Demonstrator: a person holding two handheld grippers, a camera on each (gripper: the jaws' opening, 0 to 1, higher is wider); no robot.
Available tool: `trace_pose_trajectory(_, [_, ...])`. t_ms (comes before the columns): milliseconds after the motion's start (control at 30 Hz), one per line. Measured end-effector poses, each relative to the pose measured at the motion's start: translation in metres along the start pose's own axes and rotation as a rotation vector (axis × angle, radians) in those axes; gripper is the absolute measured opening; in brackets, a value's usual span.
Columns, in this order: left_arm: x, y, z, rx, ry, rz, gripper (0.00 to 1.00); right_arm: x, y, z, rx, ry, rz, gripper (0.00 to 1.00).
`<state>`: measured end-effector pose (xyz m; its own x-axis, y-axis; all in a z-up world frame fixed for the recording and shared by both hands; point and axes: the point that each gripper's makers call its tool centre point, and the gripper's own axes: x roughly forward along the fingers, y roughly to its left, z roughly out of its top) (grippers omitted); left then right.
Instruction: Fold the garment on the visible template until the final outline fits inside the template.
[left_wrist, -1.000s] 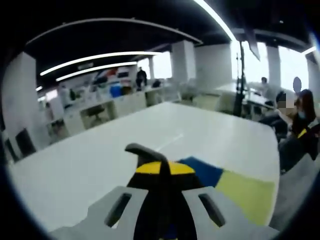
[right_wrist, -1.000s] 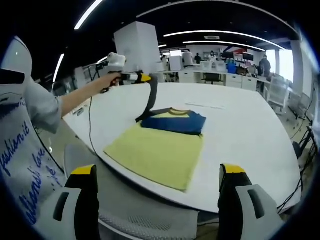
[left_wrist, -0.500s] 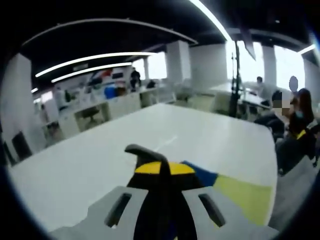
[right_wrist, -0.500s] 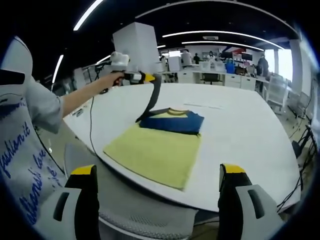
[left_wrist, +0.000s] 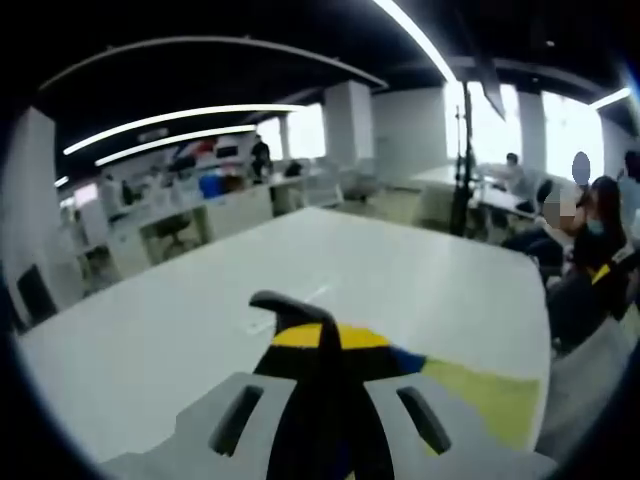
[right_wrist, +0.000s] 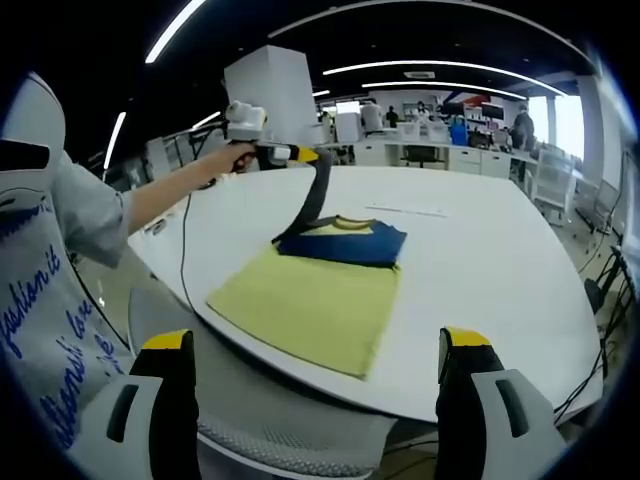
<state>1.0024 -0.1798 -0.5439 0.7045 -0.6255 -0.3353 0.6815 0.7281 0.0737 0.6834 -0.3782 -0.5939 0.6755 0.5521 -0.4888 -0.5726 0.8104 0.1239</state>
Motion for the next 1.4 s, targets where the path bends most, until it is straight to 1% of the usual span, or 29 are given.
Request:
trace_pose_trajectory(133, [0.008,-0.004,-0.002,-0.005,0.004,-0.007,0.00,0.000,-0.001,-0.001,0.002,0.002,-0.002,1.00])
trace_pose_trajectory(267, [0.016,-0.005,-0.014,-0.011,0.027,-0.007,0.00,-0.001,-0.002,-0.001,0.006,0.003,-0.003,1.00])
trace_pose_trajectory(400, [0.023,-0.010,-0.028,-0.033,0.046,-0.013,0.00,-0.003,-0.004,-0.003,0.010,0.010,-0.006,1.00])
trace_pose_trajectory(467, [0.025,-0.013,-0.032,-0.039,0.053,-0.017,0.00,-0.003,-0.004,-0.004,0.010,0.014,-0.005,1.00])
trace_pose_trajectory(833, [0.036,-0.020,-0.038,-0.063,0.058,-0.029,0.00,0.000,-0.005,-0.006,0.005,0.030,0.011,1.00])
trace_pose_trajectory(967, [0.042,-0.022,-0.047,-0.056,0.076,-0.025,0.00,0.002,-0.004,-0.007,0.008,0.032,0.017,1.00])
trace_pose_trajectory(1033, [0.044,-0.023,-0.050,-0.067,0.079,-0.030,0.00,0.003,-0.004,-0.007,0.011,0.033,0.018,1.00])
trace_pose_trajectory(1400, [0.058,-0.033,-0.059,-0.090,0.084,-0.050,0.00,0.004,-0.008,-0.013,0.026,0.046,0.010,1.00])
